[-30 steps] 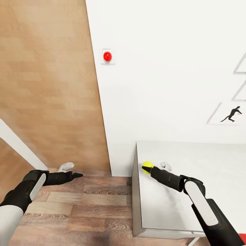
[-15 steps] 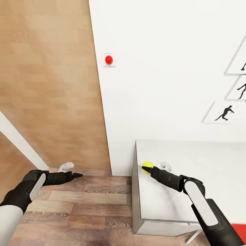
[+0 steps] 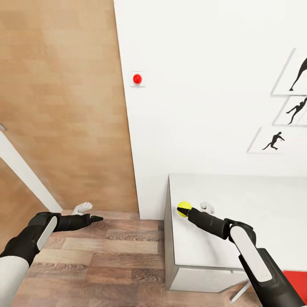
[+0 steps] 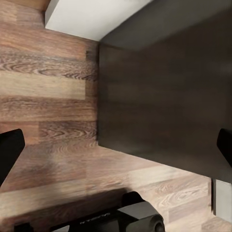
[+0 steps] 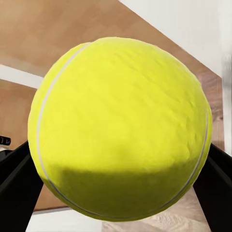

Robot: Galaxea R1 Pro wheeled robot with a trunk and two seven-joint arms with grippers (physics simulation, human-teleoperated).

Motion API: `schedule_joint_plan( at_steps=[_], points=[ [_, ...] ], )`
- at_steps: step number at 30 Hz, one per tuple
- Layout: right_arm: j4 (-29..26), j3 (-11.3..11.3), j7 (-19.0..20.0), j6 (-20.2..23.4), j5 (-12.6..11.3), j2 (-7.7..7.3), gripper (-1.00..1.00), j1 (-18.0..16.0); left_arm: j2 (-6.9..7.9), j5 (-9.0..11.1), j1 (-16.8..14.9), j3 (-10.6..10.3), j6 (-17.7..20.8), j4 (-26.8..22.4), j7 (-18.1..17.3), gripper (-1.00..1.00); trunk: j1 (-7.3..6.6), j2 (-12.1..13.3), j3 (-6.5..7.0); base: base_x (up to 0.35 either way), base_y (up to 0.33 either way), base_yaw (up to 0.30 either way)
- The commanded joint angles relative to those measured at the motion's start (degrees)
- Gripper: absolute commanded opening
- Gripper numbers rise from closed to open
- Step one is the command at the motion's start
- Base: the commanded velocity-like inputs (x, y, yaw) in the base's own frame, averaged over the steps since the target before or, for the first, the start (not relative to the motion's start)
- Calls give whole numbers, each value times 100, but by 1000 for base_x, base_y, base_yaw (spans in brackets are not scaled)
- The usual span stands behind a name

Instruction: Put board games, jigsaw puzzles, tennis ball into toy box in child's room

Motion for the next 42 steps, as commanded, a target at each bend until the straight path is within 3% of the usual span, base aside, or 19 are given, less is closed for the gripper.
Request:
schedule_joint_plan(
  at_steps=[1,12,42],
  points=[
    [-4,5,-14,14,-17,-4,-100,-5,5,13,-4,-6,26,-2,-5,100,2,-11,-2,-155,0,0],
    [-13,13,-14,6,-19,4,-100,-4,14,12,-4,2,35,-2,-9,100,2,-11,102,-116,0,0],
    [-13,28,-14,5,-18,4,-100,-4,15,7,-4,9,44,-2,-13,100,2,-11,386,-4,0,0]
  ],
)
